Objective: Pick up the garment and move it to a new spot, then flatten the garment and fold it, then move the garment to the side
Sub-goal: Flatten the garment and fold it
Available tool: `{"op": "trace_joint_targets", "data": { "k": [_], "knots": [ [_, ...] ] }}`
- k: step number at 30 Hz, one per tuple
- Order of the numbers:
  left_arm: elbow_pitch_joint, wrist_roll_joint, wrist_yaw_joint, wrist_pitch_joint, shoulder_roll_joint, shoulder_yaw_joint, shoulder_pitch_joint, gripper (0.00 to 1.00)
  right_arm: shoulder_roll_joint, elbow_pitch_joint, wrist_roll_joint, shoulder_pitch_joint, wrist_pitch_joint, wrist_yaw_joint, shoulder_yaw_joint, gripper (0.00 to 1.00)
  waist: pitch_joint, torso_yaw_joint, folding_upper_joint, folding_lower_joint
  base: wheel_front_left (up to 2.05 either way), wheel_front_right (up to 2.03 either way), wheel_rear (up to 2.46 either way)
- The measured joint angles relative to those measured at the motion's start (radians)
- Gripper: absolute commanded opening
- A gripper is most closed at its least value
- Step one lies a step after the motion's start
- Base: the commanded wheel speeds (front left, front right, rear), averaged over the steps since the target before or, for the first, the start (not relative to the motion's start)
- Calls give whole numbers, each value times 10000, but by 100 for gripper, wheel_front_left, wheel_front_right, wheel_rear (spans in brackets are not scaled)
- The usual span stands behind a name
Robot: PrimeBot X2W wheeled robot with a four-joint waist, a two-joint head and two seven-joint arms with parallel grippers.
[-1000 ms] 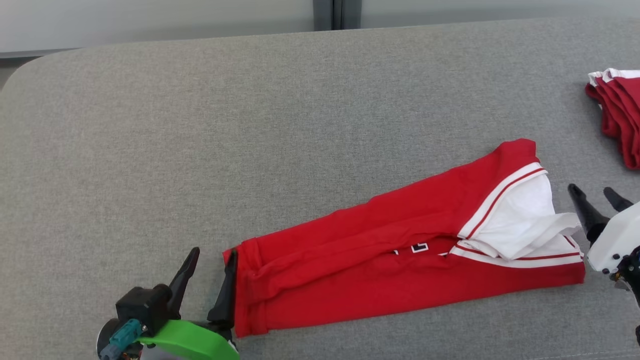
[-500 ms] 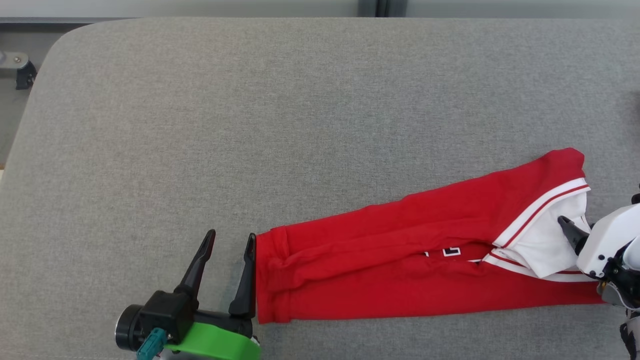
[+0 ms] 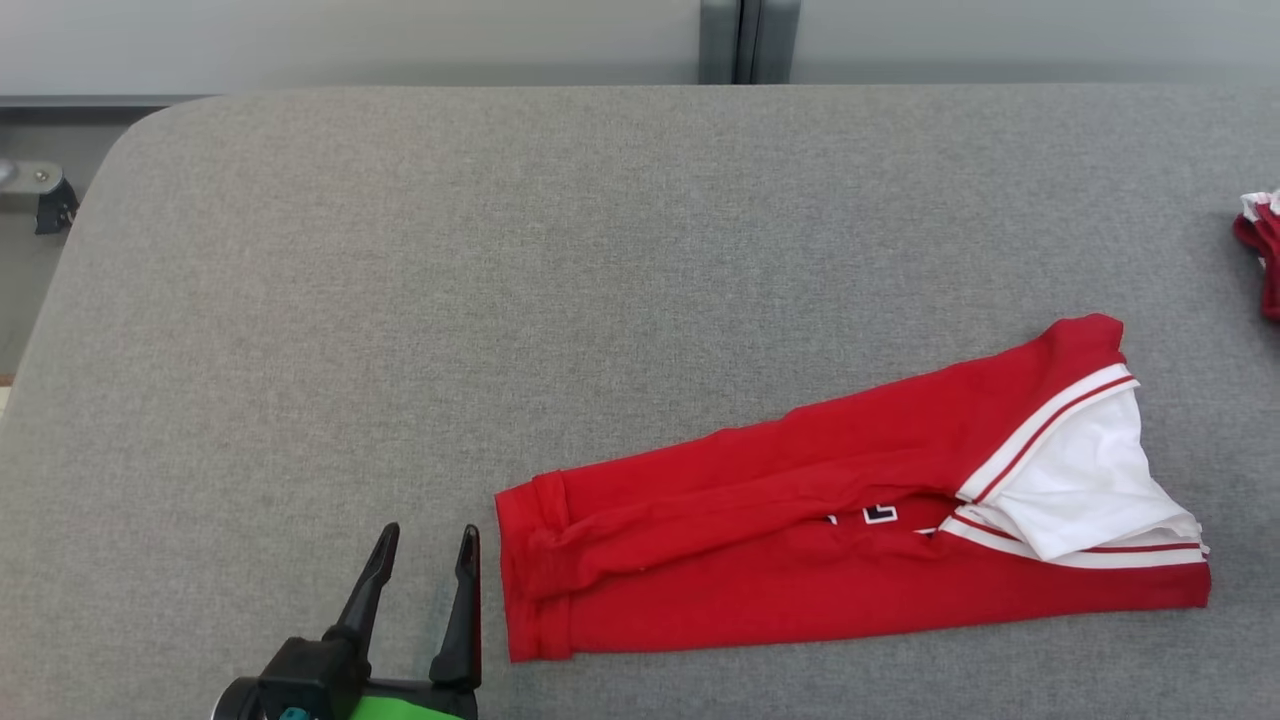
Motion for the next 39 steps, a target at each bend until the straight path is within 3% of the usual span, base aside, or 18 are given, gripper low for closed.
{"op": "trace_joint_targets", "data": {
  "k": [5,14,20,21,23,29,35,39],
  "knots": [
    [86,190,-228,0,-270,389,202,100,-562,-278,102,-144,449,0,-656,0,-299,-136,0,0,0,0,0],
    [84,334,-418,0,-378,508,215,100,-261,-1020,257,59,464,0,-36,0,-413,-177,0,0,0,0,0],
    [63,318,-368,0,-387,577,320,100,-109,-1662,211,473,-581,-2,447,0,-599,-175,0,0,0,0,0],
    [58,316,-339,0,-387,625,358,100,-136,-1925,151,580,-888,-2,667,20,-651,-174,0,0,0,0,0],
    [56,316,-301,0,-389,711,434,100,-142,-2366,31,857,-1507,4,1078,100,-754,-181,0,0,0,0,0],
    [-79,334,-249,0,-393,999,692,100,-288,-3434,-702,1934,-3266,0,1925,100,-1140,-249,0,0,0,0,0],
    [-274,334,-75,0,-391,1379,1066,100,420,-3889,-1381,3048,-4778,4,2290,100,-1531,-416,0,0,0,0,0],
    [-456,336,-29,0,-393,1524,1233,100,907,-3777,-1448,3573,-5210,4,2612,100,-1647,-615,0,0,0,0,0]
  ]
}}
